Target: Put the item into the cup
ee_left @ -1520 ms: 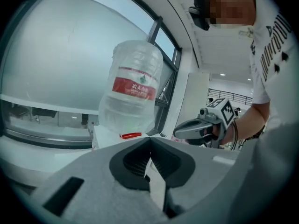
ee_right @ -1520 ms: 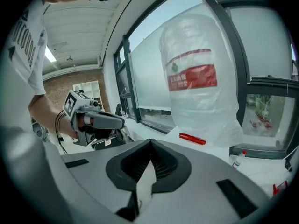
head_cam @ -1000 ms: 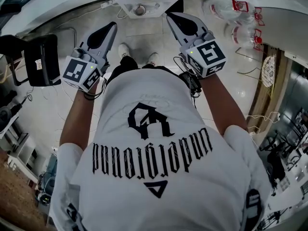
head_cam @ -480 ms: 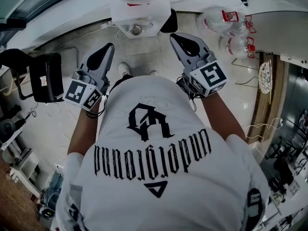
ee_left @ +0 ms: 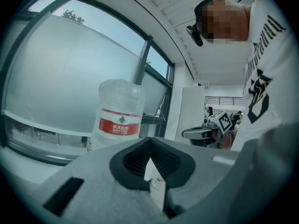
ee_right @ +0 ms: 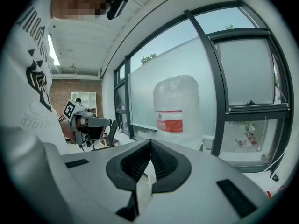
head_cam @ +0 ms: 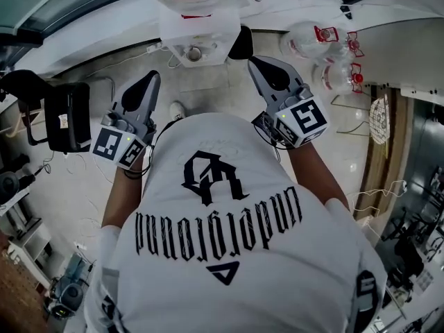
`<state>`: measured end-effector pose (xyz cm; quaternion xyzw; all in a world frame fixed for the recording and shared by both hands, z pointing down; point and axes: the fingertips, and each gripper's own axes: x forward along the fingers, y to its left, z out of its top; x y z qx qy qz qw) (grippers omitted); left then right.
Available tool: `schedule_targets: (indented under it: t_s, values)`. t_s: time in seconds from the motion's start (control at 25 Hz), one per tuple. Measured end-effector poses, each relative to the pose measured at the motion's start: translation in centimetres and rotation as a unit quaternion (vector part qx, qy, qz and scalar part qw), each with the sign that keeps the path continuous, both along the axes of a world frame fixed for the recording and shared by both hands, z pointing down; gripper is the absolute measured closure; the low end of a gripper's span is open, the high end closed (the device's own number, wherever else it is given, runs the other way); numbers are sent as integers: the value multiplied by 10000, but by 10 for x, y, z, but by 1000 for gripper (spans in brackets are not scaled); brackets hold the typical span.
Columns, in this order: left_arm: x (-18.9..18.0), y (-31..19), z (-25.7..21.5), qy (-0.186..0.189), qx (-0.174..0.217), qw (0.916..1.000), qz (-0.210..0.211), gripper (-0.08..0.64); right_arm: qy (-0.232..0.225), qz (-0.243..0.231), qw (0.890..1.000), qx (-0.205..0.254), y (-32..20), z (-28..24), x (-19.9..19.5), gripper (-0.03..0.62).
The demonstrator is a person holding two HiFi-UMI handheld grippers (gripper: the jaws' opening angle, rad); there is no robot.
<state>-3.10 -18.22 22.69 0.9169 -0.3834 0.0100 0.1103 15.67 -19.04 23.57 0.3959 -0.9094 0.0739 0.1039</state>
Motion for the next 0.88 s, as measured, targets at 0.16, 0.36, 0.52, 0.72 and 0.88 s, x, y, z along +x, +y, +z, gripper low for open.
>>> schedule_targets:
  t_s: [0.16,0.36,0.52,0.72,0.88]
  values:
    - [0,17,1,-29,-89,9996,-254,546,35,-244,9997,-20,10,2,-2,578]
    - [-9,51,3,-70,-198,9983,-543,546,72,-635,9979,-136,27,10,-15,578]
    - [-20,74,5,-131,-258,9972,-682,546,103,-843,9963,-136,37,14,-28,578]
    - [-36,86,5,-146,-242,9973,-671,545,80,-758,9970,-109,52,13,-43,578]
    - [-51,92,-1,-133,-178,9985,-496,545,149,-552,9983,-127,63,11,-55,578]
